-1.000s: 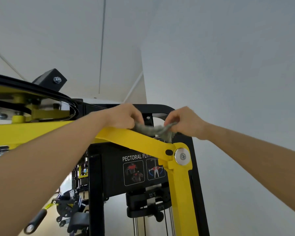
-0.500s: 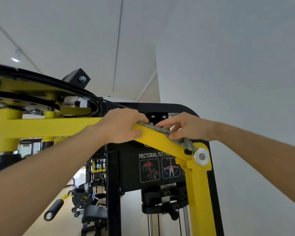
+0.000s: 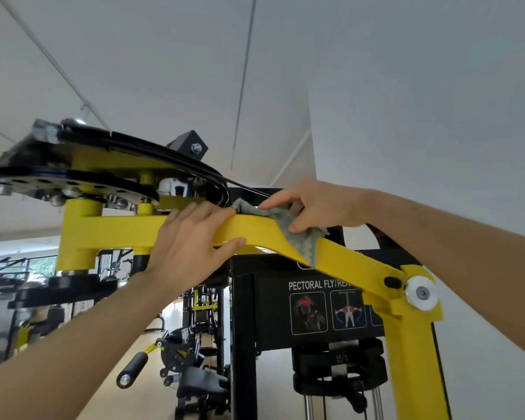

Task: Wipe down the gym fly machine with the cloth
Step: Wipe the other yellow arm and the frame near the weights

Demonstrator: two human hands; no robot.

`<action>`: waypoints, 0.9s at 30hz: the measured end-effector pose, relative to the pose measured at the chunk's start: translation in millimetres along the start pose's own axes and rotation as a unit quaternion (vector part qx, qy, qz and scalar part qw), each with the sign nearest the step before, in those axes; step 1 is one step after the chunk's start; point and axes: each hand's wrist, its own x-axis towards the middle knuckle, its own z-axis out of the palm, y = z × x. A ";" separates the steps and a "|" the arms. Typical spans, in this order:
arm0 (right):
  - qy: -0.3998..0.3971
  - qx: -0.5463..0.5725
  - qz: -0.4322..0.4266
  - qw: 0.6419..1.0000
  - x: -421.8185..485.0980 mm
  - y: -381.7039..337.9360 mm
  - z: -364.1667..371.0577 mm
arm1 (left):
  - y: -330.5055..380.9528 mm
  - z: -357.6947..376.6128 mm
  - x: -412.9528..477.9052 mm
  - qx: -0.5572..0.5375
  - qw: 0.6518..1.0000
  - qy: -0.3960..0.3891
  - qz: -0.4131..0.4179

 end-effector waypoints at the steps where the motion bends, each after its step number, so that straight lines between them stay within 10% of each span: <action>1: 0.007 0.005 -0.003 1.000 7.3 -3.6 2.3 | -0.2 -0.2 0.6 0.002 1.000 0.005 -0.007; 20: -0.084 0.037 0.076 0.993 -41.1 53.1 -11.1 | 2.6 33.1 -15.7 -0.043 0.991 0.123 -0.027; 27: -0.004 -0.034 0.069 0.997 -82.0 72.7 -4.3 | 12.3 45.9 -22.2 -0.090 0.984 0.147 -0.052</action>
